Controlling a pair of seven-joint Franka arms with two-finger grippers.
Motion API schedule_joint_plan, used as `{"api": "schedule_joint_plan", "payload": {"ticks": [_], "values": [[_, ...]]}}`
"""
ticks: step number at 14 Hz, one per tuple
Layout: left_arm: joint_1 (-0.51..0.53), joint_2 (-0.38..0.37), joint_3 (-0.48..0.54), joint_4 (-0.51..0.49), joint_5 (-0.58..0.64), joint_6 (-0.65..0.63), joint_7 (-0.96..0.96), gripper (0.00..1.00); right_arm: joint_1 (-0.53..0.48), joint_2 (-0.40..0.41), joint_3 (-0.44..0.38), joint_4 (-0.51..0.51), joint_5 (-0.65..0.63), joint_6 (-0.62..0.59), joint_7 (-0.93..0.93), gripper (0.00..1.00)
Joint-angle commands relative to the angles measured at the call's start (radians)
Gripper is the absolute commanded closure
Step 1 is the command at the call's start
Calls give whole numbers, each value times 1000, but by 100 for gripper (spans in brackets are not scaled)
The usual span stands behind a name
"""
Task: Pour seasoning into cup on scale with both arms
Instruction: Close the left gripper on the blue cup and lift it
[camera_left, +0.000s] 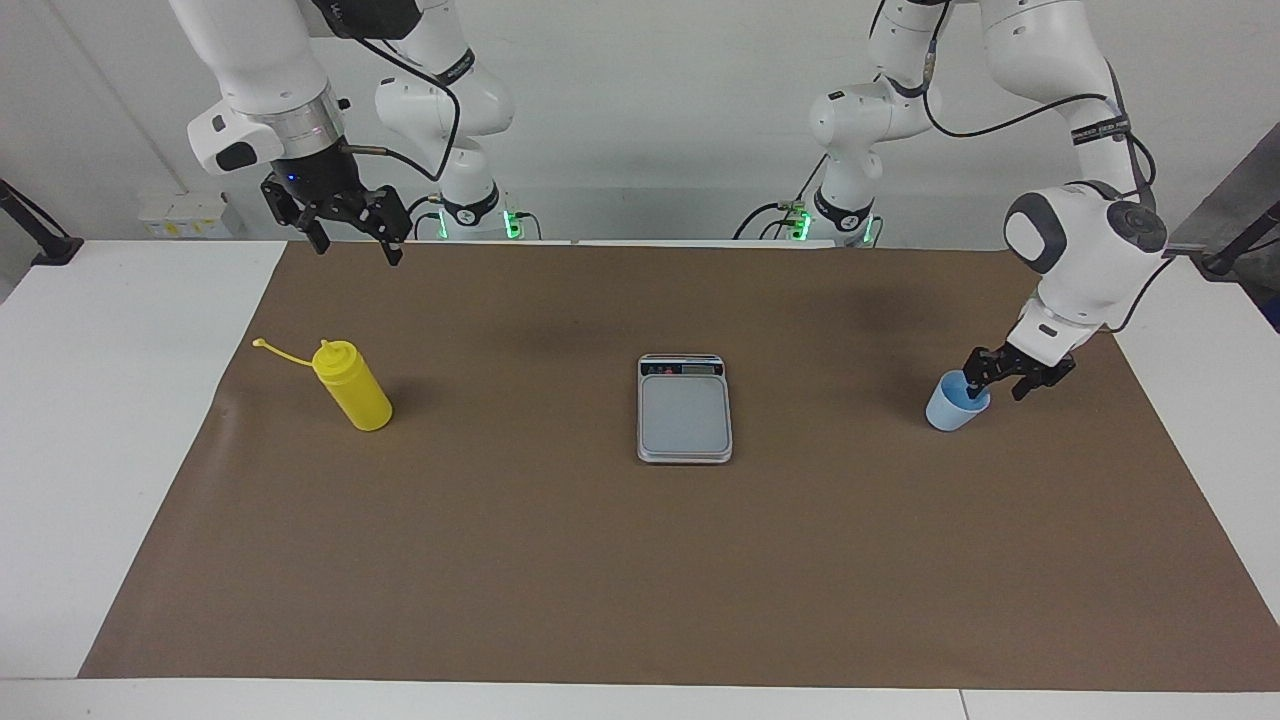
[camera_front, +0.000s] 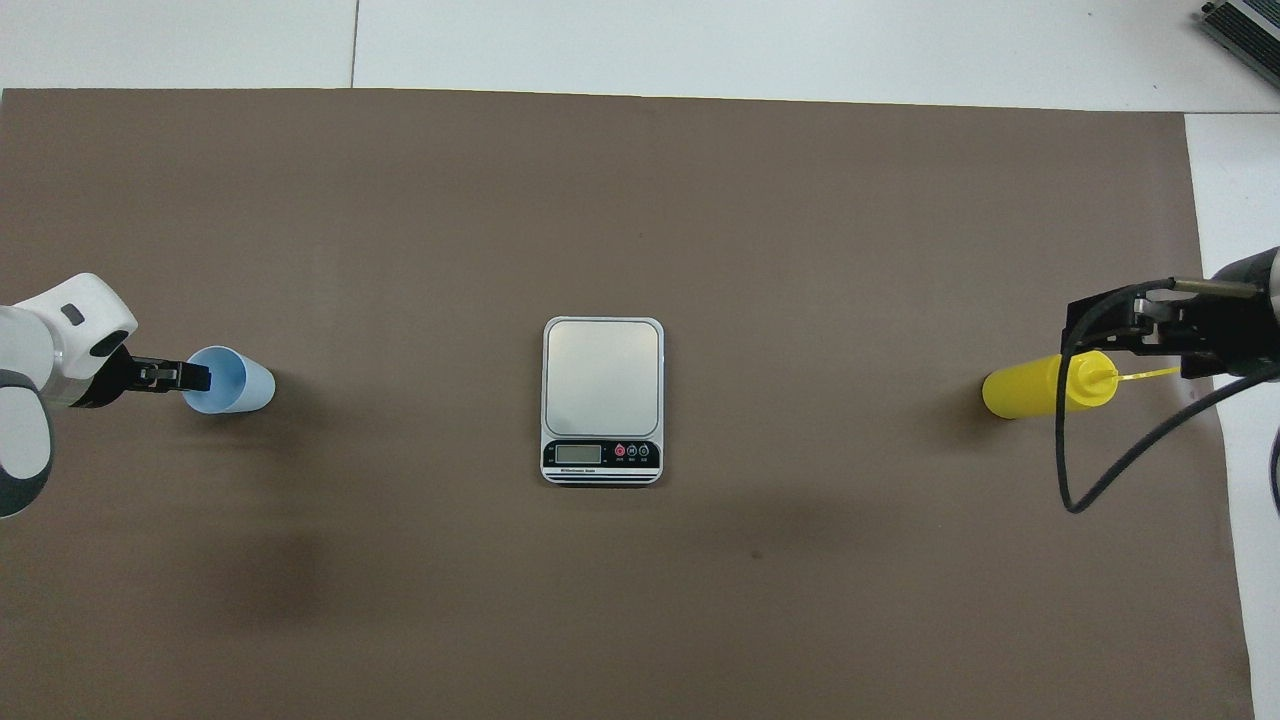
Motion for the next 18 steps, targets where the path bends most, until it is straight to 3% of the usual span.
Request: {"api": "schedule_joint_plan", "payload": {"ticks": [1, 10, 16, 18], "values": [[-2, 0, -1, -17, -19, 26, 24, 47, -12, -20, 2, -21, 21, -2, -27, 0], [-18, 1, -1, -17, -19, 31, 21, 85, -12, -20, 0, -21, 21, -2, -27, 0], [-20, 1, -2, -17, -21, 31, 19, 100, -12, -20, 0, -21, 21, -2, -27, 0], [-20, 1, -2, -15, -19, 29, 12, 100, -12, -20, 2, -21, 21, -2, -27, 0]]}}
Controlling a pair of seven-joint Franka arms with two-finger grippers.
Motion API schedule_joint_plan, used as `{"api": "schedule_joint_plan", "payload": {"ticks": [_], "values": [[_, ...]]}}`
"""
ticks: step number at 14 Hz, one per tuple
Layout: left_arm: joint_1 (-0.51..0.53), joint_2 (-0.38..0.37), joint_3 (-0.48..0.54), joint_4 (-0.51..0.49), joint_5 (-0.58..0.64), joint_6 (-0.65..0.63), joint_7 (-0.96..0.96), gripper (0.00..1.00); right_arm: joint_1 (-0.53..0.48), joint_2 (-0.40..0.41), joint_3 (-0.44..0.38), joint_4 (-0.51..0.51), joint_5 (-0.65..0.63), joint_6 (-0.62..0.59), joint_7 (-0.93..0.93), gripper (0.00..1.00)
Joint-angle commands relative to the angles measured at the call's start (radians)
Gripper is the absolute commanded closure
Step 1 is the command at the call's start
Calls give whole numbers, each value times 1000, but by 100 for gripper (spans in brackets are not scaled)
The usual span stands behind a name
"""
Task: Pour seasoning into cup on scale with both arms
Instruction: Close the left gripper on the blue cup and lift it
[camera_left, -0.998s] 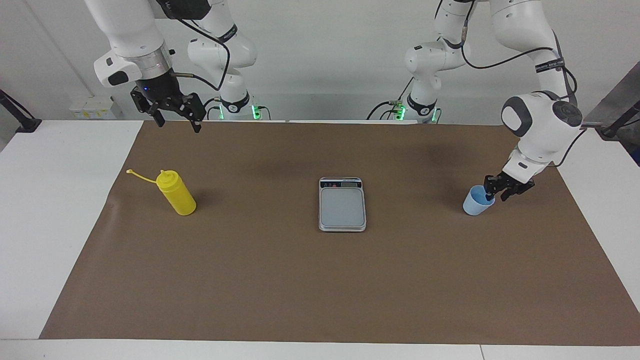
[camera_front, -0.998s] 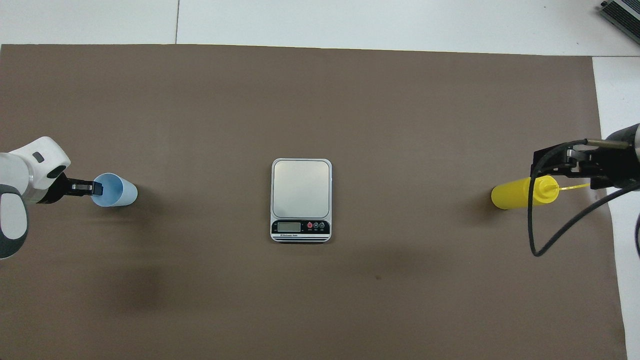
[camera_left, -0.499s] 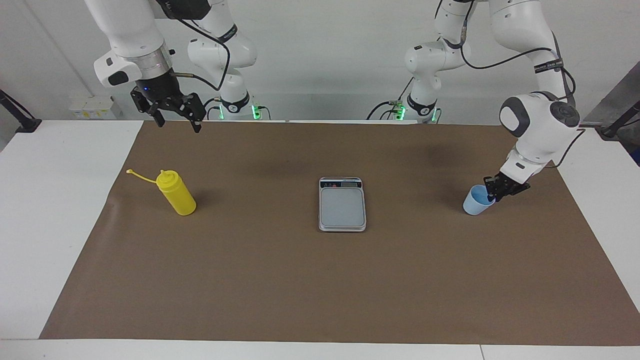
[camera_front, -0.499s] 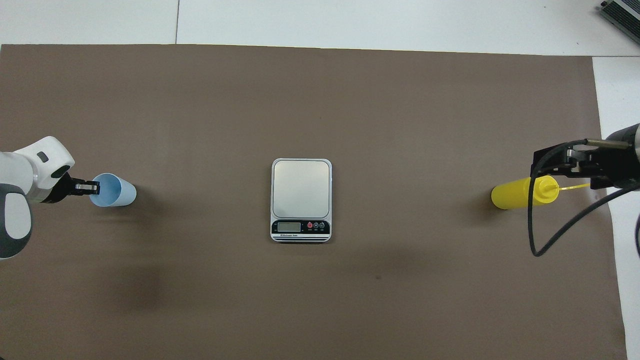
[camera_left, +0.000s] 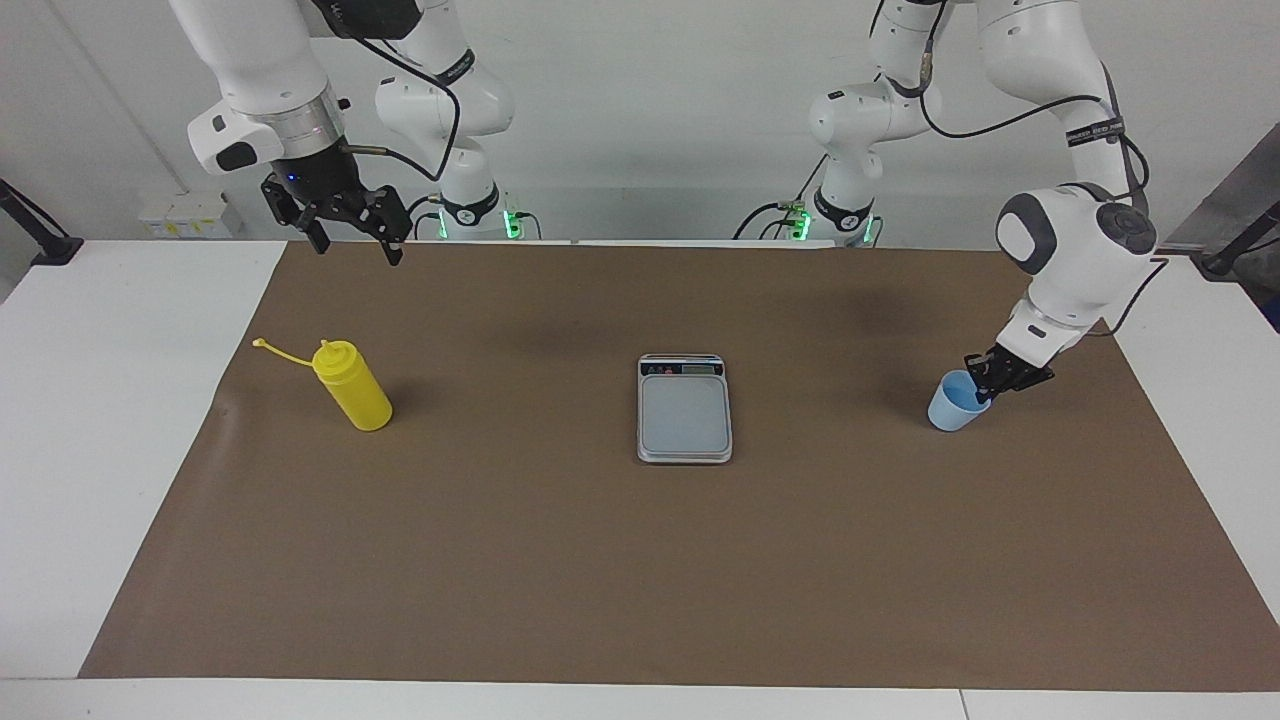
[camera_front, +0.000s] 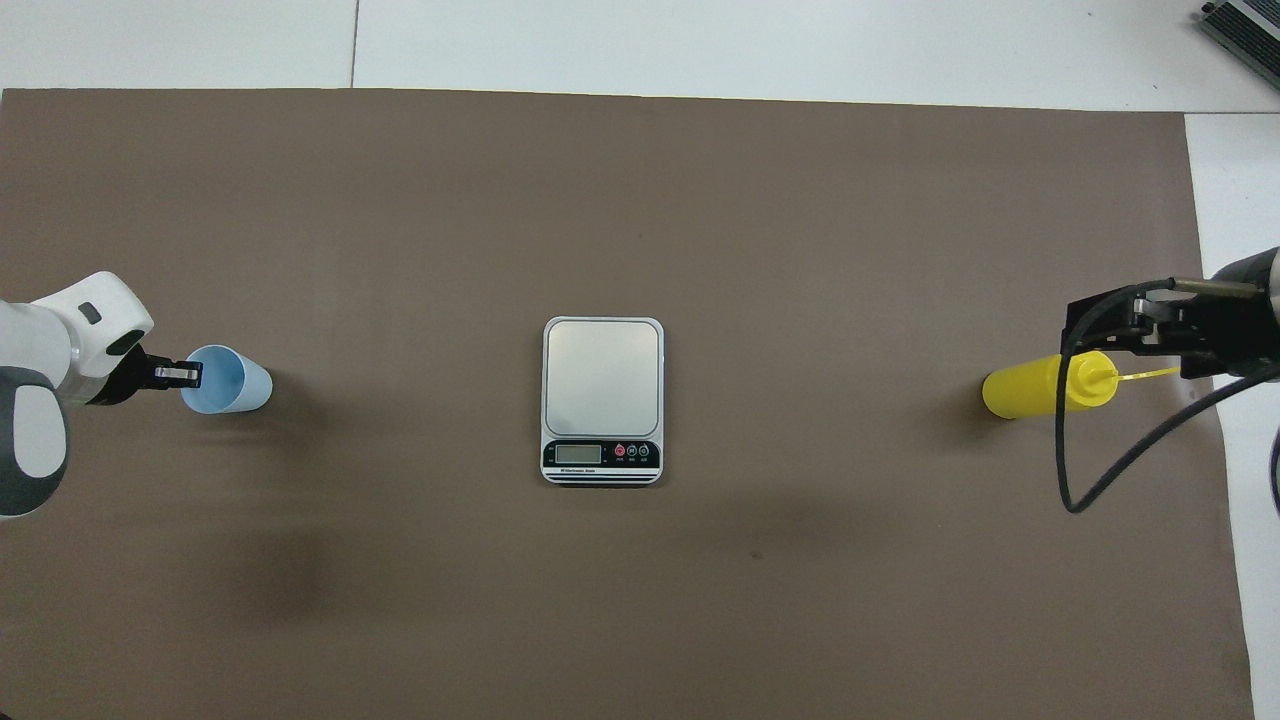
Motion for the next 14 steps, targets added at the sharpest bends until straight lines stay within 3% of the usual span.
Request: {"api": "schedule_joint_plan", "payload": {"ticks": [1, 8, 14], "values": [[-7, 4, 10, -9, -14, 21, 6, 100, -12, -20, 0, -21, 20, -2, -27, 0], [-125, 47, 10, 109, -14, -53, -221, 100, -12, -20, 0, -21, 20, -2, -27, 0], [-293, 58, 10, 166, -14, -71, -489, 100, -12, -20, 0, -21, 20, -2, -27, 0]]}}
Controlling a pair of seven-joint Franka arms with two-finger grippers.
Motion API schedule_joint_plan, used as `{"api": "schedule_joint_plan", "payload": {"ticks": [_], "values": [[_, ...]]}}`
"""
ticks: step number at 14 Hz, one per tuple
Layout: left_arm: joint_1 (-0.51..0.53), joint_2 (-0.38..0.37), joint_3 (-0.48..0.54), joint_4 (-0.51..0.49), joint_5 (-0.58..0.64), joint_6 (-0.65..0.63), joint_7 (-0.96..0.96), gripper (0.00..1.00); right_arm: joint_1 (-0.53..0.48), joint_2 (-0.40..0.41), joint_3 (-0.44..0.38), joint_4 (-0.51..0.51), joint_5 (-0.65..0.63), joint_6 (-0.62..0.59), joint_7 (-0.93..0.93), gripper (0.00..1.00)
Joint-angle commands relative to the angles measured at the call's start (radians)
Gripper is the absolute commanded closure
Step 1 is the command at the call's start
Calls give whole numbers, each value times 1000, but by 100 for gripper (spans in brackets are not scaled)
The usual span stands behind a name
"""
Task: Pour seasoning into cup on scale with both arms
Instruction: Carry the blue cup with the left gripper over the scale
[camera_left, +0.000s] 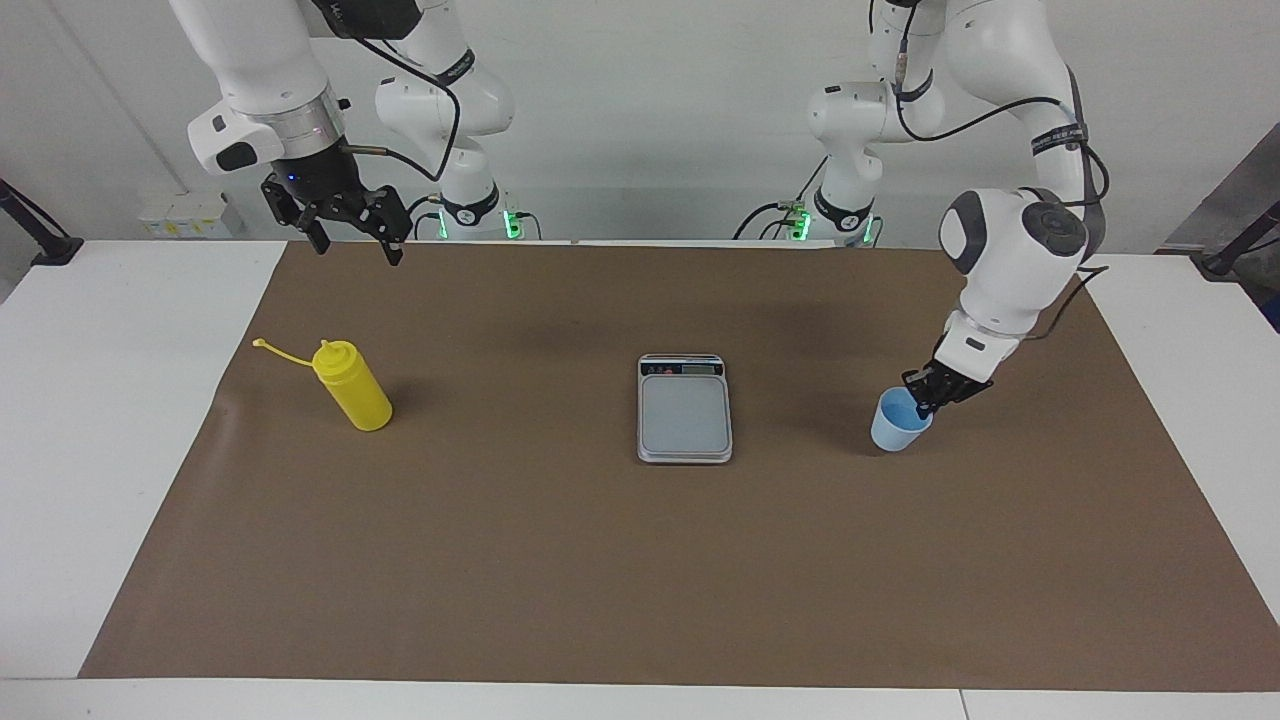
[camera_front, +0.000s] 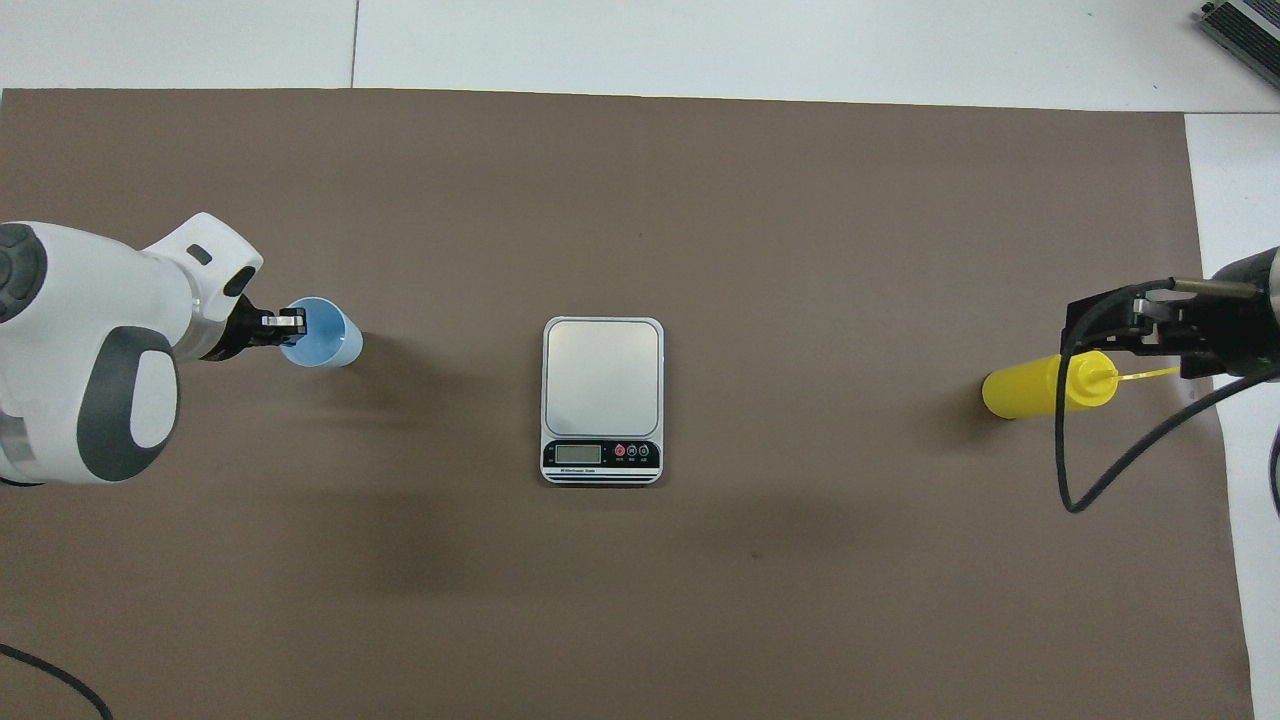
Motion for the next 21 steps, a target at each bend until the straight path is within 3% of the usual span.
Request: {"api": "schedule_joint_plan", "payload": {"ticks": [1, 7, 12, 21], "values": [[-72, 15, 16, 37, -13, -27, -99, 100, -12, -20, 0, -21, 20, -2, -27, 0], [-243, 23, 16, 76, -15, -29, -395, 100, -12, -20, 0, -21, 20, -2, -27, 0], [-355, 40, 16, 157, -13, -82, -523, 100, -12, -20, 0, -21, 20, -2, -27, 0], [-448, 173, 18, 355, 1, -219, -635, 100, -12, -20, 0, -21, 20, -2, -27, 0]]}}
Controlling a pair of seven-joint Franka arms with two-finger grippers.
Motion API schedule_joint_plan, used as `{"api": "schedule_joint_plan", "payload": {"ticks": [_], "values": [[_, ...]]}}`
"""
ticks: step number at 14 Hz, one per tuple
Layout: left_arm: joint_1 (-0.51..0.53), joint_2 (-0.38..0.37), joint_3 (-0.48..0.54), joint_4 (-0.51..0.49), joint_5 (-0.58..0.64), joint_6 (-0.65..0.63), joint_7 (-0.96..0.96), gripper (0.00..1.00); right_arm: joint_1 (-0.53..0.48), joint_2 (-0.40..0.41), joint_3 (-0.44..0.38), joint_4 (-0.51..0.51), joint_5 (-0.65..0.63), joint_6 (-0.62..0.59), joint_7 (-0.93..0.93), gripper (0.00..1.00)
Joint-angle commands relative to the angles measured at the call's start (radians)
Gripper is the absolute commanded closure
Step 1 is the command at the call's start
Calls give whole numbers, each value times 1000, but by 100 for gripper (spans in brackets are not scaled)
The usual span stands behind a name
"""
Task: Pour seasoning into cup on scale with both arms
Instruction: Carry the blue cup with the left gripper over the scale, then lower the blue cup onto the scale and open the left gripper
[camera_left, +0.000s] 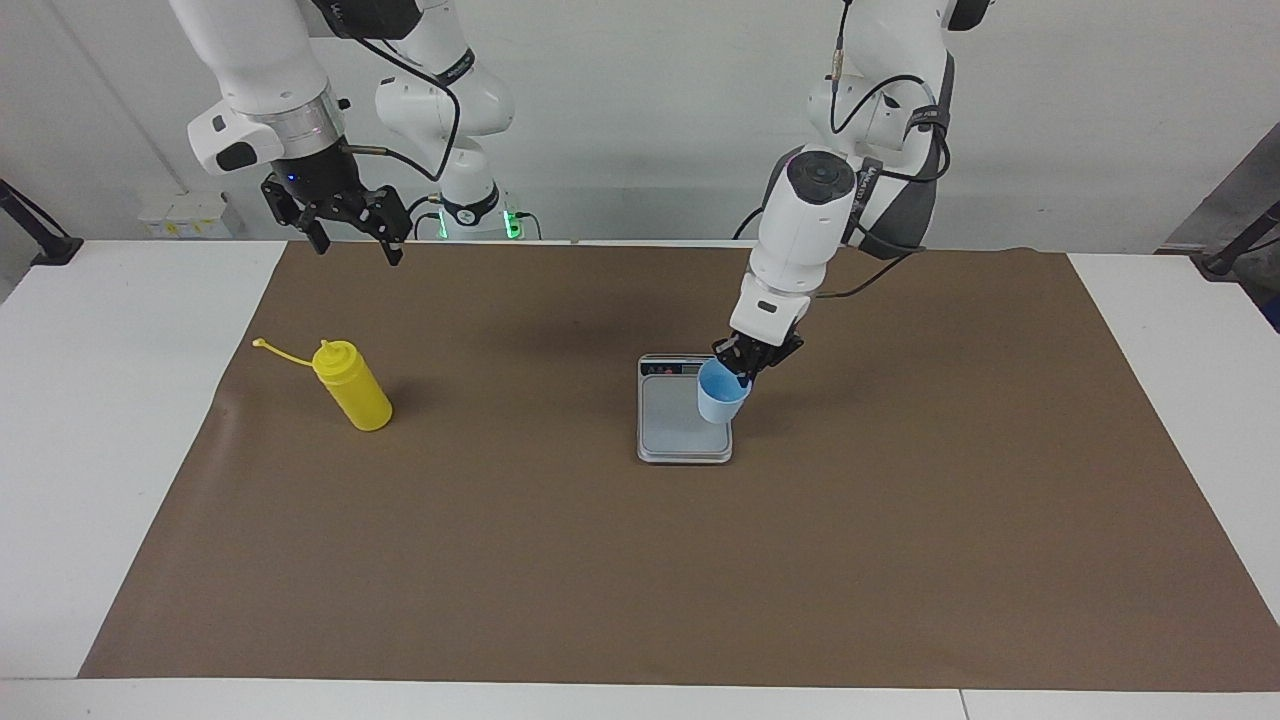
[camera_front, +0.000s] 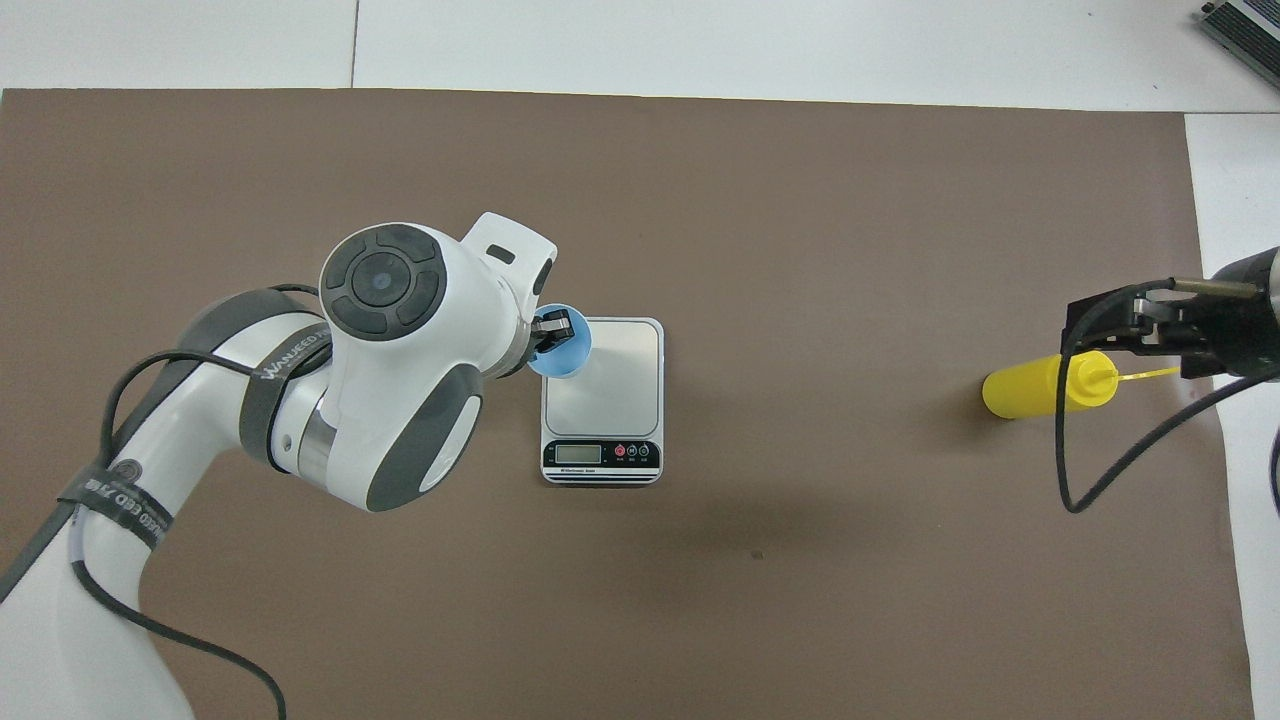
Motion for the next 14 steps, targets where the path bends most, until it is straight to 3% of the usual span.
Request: {"api": "schedule_joint_plan", "payload": {"ticks": [1, 14], "values": [[-44, 73, 18, 92, 3, -51, -42, 100, -12, -20, 2, -21, 20, -2, -27, 0], [-74, 109, 11, 77, 13, -5, -65, 100, -16, -20, -1, -21, 20, -2, -27, 0]]}}
